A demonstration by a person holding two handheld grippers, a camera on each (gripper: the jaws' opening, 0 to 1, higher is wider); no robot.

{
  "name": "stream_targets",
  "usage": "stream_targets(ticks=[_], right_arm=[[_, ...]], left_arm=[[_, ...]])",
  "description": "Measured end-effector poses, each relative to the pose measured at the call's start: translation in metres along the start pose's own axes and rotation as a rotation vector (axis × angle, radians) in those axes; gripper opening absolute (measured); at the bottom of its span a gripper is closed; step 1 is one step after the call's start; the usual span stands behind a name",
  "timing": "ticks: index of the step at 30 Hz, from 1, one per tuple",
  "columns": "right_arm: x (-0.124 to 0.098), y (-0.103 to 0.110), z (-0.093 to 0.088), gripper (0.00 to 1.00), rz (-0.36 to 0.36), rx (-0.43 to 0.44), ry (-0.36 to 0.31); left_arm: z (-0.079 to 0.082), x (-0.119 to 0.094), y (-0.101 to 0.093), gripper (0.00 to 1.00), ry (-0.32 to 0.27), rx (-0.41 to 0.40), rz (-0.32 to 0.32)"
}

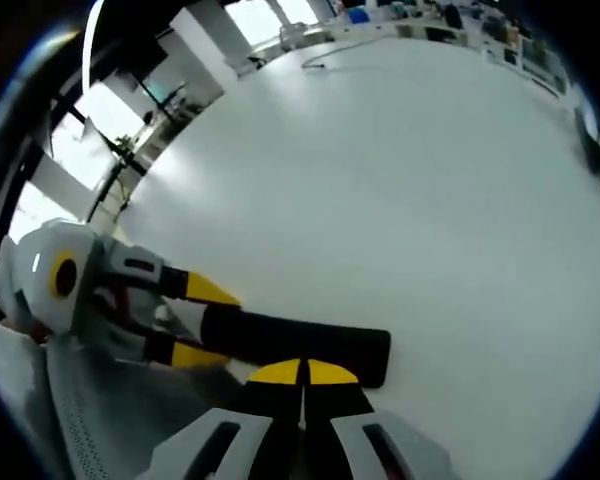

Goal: Press the specified remote control buttons in sequence, fully releasing each button before pressing the next.

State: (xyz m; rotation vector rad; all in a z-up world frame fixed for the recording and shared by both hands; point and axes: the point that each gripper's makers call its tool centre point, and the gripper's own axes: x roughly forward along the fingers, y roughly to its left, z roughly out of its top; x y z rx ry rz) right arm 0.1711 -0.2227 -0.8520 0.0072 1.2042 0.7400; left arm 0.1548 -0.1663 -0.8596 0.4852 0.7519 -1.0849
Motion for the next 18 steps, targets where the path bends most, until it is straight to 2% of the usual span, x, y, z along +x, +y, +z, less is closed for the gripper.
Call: stream_targets(ticks=[8, 18], right_arm=[[0.0004, 0.0001, 0.0005, 0.0, -0.02, -0.041, 0.001], [-0.0001, -0.0013, 0.0018, 0.0, -0.003, -0.008, -0.001]], left_arm=[[0.0001, -0.0003, -0.0001, 0.25, 0.003, 0.0, 0.003], [0.0004, 0.0002, 0.0004, 0.25, 0.002, -0.001, 0.004]])
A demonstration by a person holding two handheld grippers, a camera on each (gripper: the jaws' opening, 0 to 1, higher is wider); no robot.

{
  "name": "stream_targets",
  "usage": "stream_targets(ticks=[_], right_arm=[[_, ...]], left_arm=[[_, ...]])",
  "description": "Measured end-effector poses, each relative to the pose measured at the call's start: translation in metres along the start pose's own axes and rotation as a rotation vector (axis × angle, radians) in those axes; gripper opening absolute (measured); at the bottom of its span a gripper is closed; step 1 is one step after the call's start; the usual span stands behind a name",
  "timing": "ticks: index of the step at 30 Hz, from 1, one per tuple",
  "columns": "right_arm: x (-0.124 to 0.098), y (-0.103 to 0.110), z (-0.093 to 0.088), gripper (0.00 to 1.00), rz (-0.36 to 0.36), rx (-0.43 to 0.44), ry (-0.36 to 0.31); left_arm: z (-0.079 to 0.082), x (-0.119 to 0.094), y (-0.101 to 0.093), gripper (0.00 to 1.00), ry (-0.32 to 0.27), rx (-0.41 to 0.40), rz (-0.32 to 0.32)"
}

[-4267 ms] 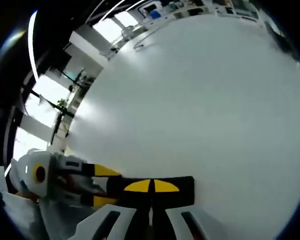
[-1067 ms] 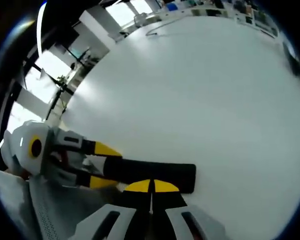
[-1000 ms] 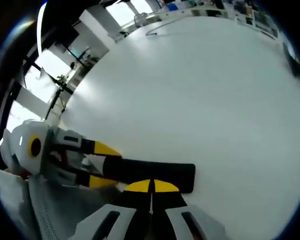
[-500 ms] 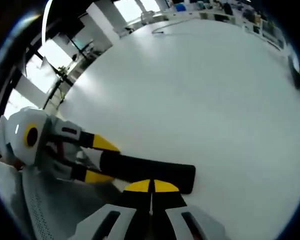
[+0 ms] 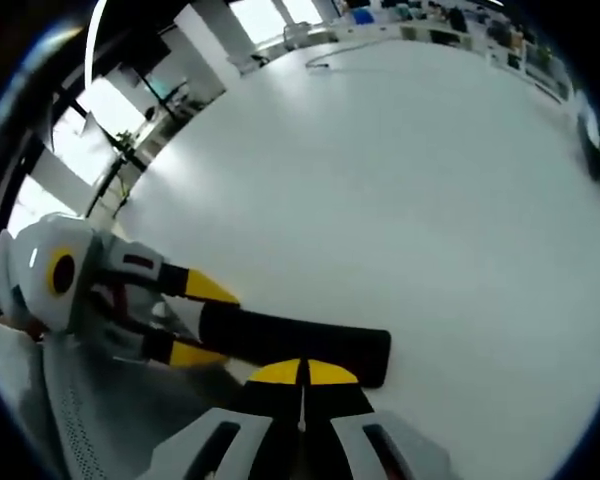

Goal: Press the specified remote control buttons in sequence, fully releasing each button before pressing the next.

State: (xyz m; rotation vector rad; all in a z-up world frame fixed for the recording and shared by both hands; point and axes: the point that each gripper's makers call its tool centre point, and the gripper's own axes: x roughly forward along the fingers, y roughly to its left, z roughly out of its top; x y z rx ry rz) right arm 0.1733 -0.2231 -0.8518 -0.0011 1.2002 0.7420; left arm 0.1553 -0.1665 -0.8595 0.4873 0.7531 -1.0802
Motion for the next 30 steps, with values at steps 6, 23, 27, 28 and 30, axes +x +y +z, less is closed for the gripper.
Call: stream_targets(ticks=[6, 23, 27, 28, 30], right_arm=[[-0.002, -0.0029, 0.0, 0.0, 0.006, 0.063, 0.004], [-0.0014, -0.0039, -0.0015, 0.0, -0.052, -0.057, 0.001], [-0.0018, -0.0056, -0.0002, 0.0, -0.05, -0.055, -0.002], [-0.0019, -0.0058, 0.0, 0.0, -0.046, -0.048, -0.001], [-0.0025, -0.0057, 0.0001, 0.0, -0.031, -0.007, 0.001]], left_arm=[[0.0001, 0.0, 0.0002, 0.25, 0.0, 0.0, 0.001], [0.0002, 0.0002, 0.0004, 0.25, -0.001, -0.001, 0.0], [0.0002, 0.0001, 0.0004, 0.25, -0.001, 0.0, -0.001], [0.0002, 0.0002, 0.0003, 0.25, -0.001, 0.0, -0.001], [0.0002, 0.0001, 0.0002, 0.25, -0.002, 0.0, 0.0]])
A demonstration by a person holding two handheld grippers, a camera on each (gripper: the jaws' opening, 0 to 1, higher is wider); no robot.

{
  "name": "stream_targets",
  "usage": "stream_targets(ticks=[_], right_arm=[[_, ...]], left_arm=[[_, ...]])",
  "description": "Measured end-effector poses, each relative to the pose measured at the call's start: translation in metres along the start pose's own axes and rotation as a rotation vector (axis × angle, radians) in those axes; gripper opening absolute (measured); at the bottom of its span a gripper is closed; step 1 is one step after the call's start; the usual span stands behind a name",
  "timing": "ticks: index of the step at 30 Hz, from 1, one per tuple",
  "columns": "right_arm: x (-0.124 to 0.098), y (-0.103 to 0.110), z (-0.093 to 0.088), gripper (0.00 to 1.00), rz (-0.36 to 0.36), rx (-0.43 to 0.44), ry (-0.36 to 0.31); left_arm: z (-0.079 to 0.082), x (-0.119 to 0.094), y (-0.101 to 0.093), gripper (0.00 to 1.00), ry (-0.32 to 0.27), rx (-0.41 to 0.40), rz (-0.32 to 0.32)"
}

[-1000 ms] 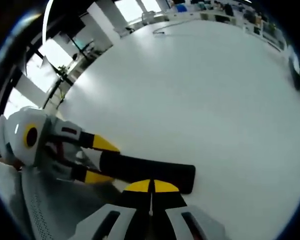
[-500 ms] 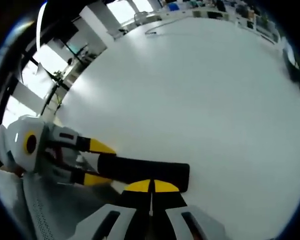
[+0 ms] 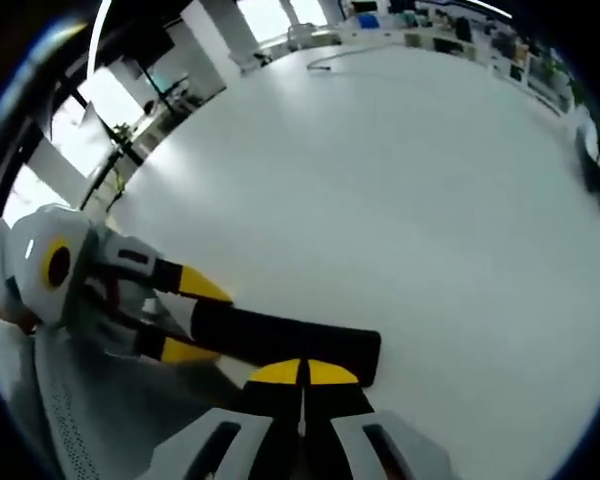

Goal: Press the specified remote control buttons in sequence, fully releasing each button before pressing the next.

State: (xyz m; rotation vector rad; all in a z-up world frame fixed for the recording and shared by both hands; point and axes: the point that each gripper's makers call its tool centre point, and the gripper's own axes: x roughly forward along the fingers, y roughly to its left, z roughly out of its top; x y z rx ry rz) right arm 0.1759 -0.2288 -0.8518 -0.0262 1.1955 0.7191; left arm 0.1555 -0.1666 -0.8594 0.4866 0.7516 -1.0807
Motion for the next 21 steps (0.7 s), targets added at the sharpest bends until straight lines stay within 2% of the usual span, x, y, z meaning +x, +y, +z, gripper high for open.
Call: stream_targets(ticks=[5, 7, 12, 17, 20, 21], right_arm=[[-0.001, 0.001, 0.001, 0.0, -0.01, -0.021, -0.008], [0.0, 0.001, 0.005, 0.0, -0.018, -0.037, -0.03], [0.001, 0.002, 0.006, 0.0, -0.004, -0.021, -0.026], [0.0, 0.002, 0.014, 0.0, -0.011, -0.043, -0.071], [0.004, 0.001, 0.009, 0.0, -0.015, -0.044, -0.038], [0.004, 0.003, 0.012, 0.0, -0.018, -0.059, -0.051]], left_arm=[[0.0, 0.0, -0.001, 0.25, 0.0, 0.002, -0.002], [0.0, 0.0, -0.002, 0.25, 0.001, 0.004, -0.001], [0.0, 0.0, -0.002, 0.25, 0.004, 0.003, -0.002], [0.0, 0.0, -0.002, 0.25, 0.004, 0.007, -0.006], [0.0, 0.0, -0.002, 0.25, 0.003, 0.007, -0.006], [0.0, 0.0, -0.002, 0.25, 0.003, 0.007, -0.007]])
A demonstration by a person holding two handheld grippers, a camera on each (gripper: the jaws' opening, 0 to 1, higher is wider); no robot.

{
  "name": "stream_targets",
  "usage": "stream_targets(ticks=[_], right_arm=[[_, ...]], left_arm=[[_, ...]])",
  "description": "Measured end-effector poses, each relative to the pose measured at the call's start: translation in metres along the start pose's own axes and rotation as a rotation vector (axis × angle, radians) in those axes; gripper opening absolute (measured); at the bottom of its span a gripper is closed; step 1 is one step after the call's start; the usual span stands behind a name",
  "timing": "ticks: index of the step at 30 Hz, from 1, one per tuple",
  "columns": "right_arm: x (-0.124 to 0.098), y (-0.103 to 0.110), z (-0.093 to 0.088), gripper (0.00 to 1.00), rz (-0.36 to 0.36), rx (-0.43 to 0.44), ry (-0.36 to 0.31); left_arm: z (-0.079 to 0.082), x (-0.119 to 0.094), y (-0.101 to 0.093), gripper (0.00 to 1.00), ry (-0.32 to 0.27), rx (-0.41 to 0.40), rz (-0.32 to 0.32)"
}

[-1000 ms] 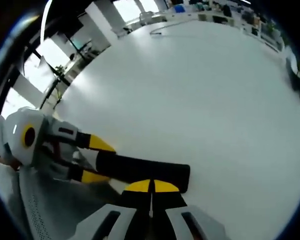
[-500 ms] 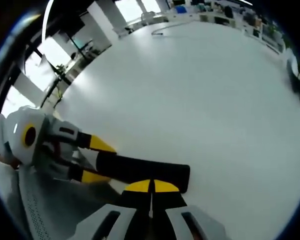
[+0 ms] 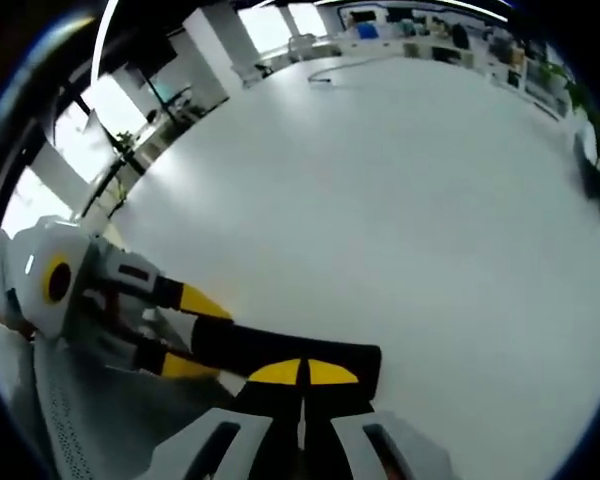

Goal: Press the specified remote control buttons in sequence, fully releasing each button before pressing the next.

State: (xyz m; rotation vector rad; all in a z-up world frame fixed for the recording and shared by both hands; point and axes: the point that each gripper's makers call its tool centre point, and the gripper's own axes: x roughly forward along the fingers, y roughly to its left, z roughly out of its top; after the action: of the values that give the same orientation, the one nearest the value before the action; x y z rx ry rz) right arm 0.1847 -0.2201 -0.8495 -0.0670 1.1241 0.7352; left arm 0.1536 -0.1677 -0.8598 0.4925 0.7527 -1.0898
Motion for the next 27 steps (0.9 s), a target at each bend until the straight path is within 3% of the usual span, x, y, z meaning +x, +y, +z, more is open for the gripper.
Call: stream_targets(ticks=[1, 3, 9, 18, 27], right_arm=[[0.0007, 0.0004, -0.0014, 0.0, -0.008, -0.003, 0.008], [0.001, -0.0006, -0.001, 0.0, -0.037, -0.095, 0.004], [0.0021, 0.0003, -0.0019, 0.0, -0.048, -0.13, 0.01], [0.0014, 0.0, -0.0018, 0.0, -0.053, -0.144, 0.008], [0.0, -0.0018, -0.0006, 0.0, -0.022, -0.077, -0.012]], left_arm=[[0.0, 0.0, 0.0, 0.25, 0.0, 0.0, 0.0], [0.0001, 0.0001, -0.0001, 0.25, -0.001, 0.0, -0.001], [0.0004, 0.0, -0.0002, 0.24, -0.004, 0.001, -0.002], [0.0002, 0.0, -0.0002, 0.24, -0.004, 0.003, -0.002], [0.0006, -0.0003, -0.0004, 0.24, 0.0, 0.008, 0.0]])
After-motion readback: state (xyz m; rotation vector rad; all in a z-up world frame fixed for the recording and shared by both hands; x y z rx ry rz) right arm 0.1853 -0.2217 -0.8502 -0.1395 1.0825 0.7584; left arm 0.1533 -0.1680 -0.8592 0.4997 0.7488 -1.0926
